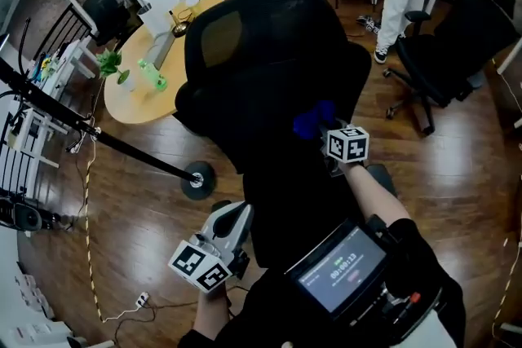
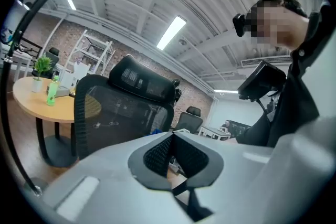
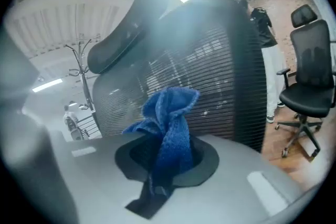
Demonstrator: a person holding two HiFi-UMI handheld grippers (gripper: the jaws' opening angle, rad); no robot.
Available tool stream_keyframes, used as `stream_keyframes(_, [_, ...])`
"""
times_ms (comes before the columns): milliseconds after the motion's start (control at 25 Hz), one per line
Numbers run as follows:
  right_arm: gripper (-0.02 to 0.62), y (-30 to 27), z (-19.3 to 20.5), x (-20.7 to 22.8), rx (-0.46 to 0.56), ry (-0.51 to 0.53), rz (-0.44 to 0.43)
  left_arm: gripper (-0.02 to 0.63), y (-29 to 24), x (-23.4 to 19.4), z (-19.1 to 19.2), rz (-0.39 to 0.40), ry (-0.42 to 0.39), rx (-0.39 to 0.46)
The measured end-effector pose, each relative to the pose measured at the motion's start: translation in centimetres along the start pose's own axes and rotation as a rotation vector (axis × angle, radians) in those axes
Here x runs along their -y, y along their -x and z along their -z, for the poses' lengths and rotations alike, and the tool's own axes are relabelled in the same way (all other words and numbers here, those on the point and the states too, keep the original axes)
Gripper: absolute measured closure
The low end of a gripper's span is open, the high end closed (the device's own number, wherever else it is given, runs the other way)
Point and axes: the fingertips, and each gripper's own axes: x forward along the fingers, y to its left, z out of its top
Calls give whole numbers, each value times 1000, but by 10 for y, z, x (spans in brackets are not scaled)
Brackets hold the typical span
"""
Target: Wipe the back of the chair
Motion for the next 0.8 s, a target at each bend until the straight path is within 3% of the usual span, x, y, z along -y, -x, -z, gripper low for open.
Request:
stream_keyframes(240, [540, 69, -18, 100, 82, -105, 269, 600, -32, 15, 8, 103, 1, -33])
stream_keyframes(440, [540, 129, -31, 136, 143, -105, 385, 600, -48, 27, 10, 175, 6, -41])
stream_keyframes(600, [540, 146, -35, 135, 159, -97, 414, 600, -49, 26, 8, 196, 18, -37])
stream_keyframes(800, [540, 111, -12, 101, 86, -78, 325, 600, -34, 20, 9, 156, 36, -22])
